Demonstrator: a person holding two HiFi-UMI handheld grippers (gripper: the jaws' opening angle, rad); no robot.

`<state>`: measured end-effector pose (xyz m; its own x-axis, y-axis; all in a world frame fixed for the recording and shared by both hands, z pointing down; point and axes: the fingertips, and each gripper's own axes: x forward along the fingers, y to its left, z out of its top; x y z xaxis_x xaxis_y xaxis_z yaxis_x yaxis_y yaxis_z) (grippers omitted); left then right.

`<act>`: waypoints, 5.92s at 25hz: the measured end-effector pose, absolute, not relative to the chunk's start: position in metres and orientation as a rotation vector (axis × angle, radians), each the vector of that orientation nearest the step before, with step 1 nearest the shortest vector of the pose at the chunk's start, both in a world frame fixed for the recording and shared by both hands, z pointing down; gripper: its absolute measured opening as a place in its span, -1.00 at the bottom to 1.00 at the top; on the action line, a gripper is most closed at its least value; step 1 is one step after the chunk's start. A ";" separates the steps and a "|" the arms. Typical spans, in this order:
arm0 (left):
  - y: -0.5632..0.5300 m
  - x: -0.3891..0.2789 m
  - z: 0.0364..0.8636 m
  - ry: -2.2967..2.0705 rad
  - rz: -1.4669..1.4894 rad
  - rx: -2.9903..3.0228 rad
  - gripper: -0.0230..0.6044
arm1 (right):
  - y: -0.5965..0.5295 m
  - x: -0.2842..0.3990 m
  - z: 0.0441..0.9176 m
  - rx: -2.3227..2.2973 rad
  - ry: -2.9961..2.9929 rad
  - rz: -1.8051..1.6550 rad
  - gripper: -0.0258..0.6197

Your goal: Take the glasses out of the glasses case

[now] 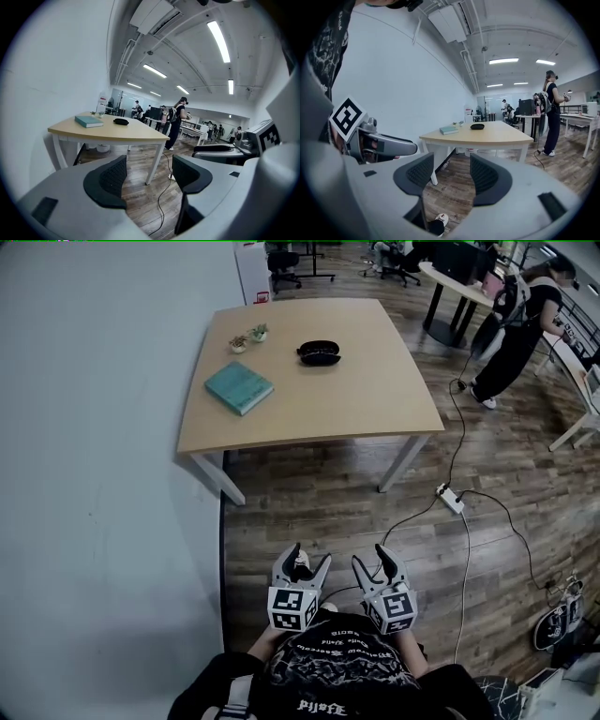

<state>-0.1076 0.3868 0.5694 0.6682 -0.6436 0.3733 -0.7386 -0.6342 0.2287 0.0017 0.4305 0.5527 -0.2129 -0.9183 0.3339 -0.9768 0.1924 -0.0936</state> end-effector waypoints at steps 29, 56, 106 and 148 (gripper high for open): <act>0.128 -0.105 0.562 -0.961 0.392 2.627 0.07 | 0.186 -0.013 0.563 1.882 -2.246 0.527 -0.18; 0.000 -0.087 0.591 -1.215 0.417 2.441 0.07 | 0.027 0.046 0.590 1.704 -2.317 0.556 -0.27; -0.198 0.030 0.573 -1.361 0.379 2.321 0.07 | -0.261 0.204 0.530 1.423 -2.309 0.160 -0.36; -0.287 -0.026 0.614 -1.378 0.497 2.213 0.07 | -0.418 0.155 0.693 0.368 -1.826 -0.013 -0.40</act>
<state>-0.0263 -0.2875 0.6138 0.4263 -0.7277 0.5374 -0.9032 -0.3754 0.2081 0.1552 -0.4183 0.6928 -0.2378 -0.2562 0.9369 -0.2425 0.9497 0.1981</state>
